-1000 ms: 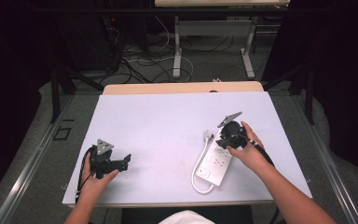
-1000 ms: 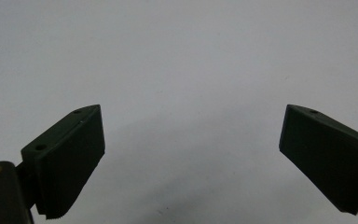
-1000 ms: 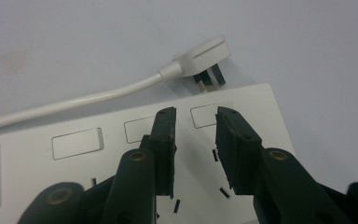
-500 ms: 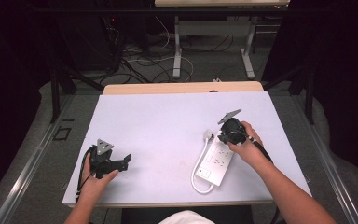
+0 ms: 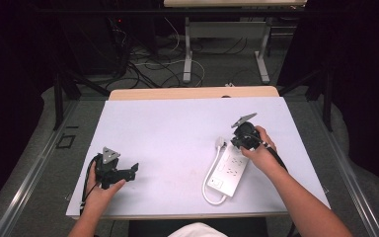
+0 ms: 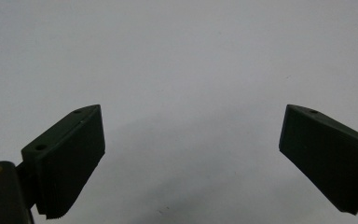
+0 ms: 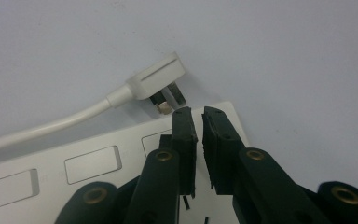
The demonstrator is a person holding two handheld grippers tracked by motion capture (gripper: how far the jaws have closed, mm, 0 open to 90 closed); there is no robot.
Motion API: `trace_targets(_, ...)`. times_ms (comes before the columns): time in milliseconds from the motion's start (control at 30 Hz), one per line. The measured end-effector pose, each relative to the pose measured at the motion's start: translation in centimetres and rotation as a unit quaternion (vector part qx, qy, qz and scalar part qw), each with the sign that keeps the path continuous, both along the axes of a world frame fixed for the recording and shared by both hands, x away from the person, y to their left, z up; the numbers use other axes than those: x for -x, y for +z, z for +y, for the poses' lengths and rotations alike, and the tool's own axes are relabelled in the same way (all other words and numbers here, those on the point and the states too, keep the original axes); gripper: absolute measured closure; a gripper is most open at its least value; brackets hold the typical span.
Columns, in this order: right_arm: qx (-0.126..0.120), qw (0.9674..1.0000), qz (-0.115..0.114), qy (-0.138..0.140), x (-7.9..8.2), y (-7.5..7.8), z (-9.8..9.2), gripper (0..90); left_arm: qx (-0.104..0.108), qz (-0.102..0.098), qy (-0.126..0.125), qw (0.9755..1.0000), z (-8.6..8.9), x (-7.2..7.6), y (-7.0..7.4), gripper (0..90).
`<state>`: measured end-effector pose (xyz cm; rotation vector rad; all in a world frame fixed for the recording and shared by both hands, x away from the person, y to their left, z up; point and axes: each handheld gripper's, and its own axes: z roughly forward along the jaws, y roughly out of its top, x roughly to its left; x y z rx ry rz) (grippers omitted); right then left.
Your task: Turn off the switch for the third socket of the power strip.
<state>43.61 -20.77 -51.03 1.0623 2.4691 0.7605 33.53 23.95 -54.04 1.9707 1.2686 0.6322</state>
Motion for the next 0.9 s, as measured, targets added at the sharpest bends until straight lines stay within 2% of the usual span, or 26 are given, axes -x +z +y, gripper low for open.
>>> trace_targets(67,-0.009,0.9999,0.007,-0.01,-0.1,-0.1,0.1,85.0,0.001,0.002,0.001,1.0,-0.01,0.0,-0.02,6.7)
trace_targets(167,-0.009,0.9999,0.003,-0.006,-0.25,-0.17,0.05,86.2,0.001,0.002,0.001,1.0,-0.01,0.0,-0.02,6.7)
trace_targets(267,-0.006,0.9999,0.001,-0.014,-0.33,-0.25,0.09,87.9,-0.004,0.003,-0.002,1.0,0.06,0.01,0.02,6.7)
trace_targets(400,-0.015,0.9998,0.011,-0.008,-0.47,-0.41,0.19,89.6,-0.007,0.002,-0.002,1.0,0.12,-0.01,0.05,6.8)
trace_targets(567,-0.015,0.9996,0.014,-0.019,-0.48,-0.59,0.34,89.7,-0.009,0.003,-0.003,1.0,0.12,-0.02,0.03,6.9)
trace_targets(633,-0.011,0.9998,0.008,-0.013,-0.6,-0.64,0.28,89.8,-0.008,0.002,-0.002,1.0,0.12,-0.02,0.03,6.9)
trace_targets(900,-0.02,0.9996,0.011,-0.014,-0.67,-0.85,0.4,90.0,-0.005,0.004,-0.002,1.0,0.1,-0.01,0.01,7.0)
